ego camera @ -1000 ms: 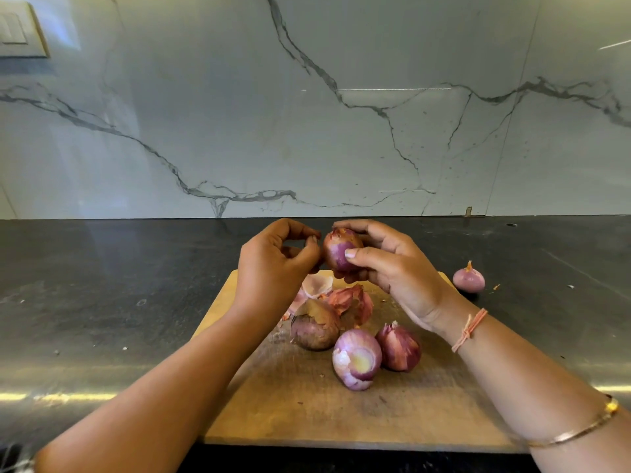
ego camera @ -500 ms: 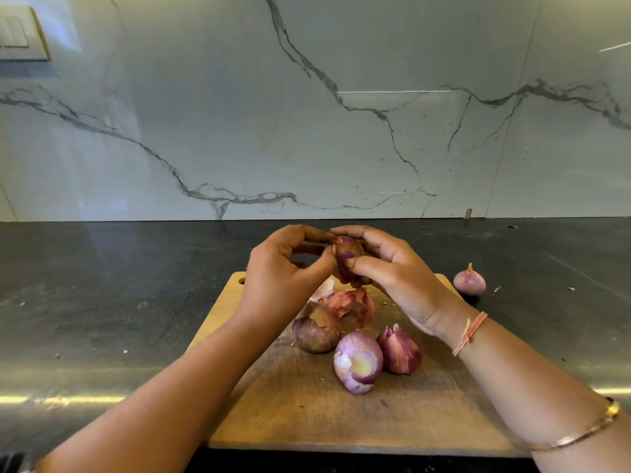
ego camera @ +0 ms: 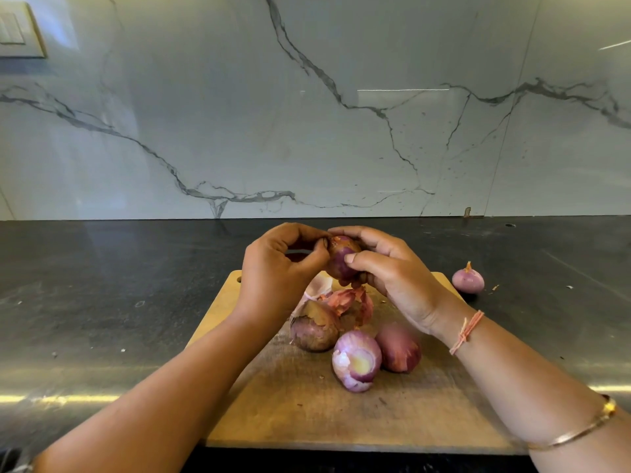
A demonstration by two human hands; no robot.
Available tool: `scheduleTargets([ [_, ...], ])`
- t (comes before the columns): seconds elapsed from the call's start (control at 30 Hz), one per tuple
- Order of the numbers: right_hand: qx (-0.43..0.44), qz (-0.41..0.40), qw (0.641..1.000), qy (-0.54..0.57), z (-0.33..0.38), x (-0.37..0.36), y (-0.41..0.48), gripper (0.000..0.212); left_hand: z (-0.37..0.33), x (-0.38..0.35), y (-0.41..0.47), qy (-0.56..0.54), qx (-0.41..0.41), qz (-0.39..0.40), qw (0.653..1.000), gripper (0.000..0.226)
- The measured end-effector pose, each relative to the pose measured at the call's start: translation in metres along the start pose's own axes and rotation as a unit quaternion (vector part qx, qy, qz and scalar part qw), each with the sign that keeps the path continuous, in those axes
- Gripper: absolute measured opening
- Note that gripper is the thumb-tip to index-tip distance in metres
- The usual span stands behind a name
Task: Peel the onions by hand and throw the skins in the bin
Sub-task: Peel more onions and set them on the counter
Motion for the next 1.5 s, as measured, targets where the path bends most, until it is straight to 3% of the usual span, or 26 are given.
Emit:
scheduleTargets([
  [0.33,0.002,0.007,0.998,0.069,0.0005,0.0032,0.0030,0.031,-0.0028,-0.0012,0.0002,0.008,-0.009,0.011,1.000,0.029],
  [0.87,0.008,-0.012,0.999,0.050,0.0018,0.0030,0.0033,0.023,-0.0038,-0.0021,0.0002,-0.001,0.005,0.014,1.000,0.029],
  [1.03,0.002,-0.054,0.998,0.034,-0.0012,0.0058,0.0054,0.025,-0.0021,0.0019,0.0016,-0.014,0.027,-0.003,1.000,0.025],
  [1.1,0.002,-0.051,0.998,0.040,-0.0024,0.0076,0.0043,0.015,0.0002,0.0030,0.0026,-0.013,0.045,-0.009,0.999,0.023],
  [1.23,-0.008,-0.031,0.998,0.049,-0.0005,0.0045,0.0025,0.019,0.0032,0.0032,0.0035,-0.009,0.077,-0.019,0.997,0.016],
  [1.3,-0.024,-0.021,0.999,0.013,0.0001,0.0025,0.0012,0.020,0.0033,0.0035,0.0031,-0.006,0.085,-0.020,0.996,0.014],
  [1.37,-0.041,-0.009,0.994,-0.096,0.0001,0.0015,-0.0004,0.034,0.0030,0.0040,0.0023,-0.008,0.090,-0.016,0.996,0.012],
  [1.5,-0.064,-0.014,0.946,-0.317,-0.0023,0.0009,-0.0020,0.052,0.0028,0.0049,0.0022,0.013,0.091,-0.015,0.996,0.009],
])
Point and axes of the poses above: each hand's wrist, its own y-axis towards the middle knuckle, its own x-axis out of the back of the hand, z = x × y, the point moved 2 cm from there along y, towards the middle knuckle, and after that the axes turned 15 degrees about z, right-handed, at the moved point
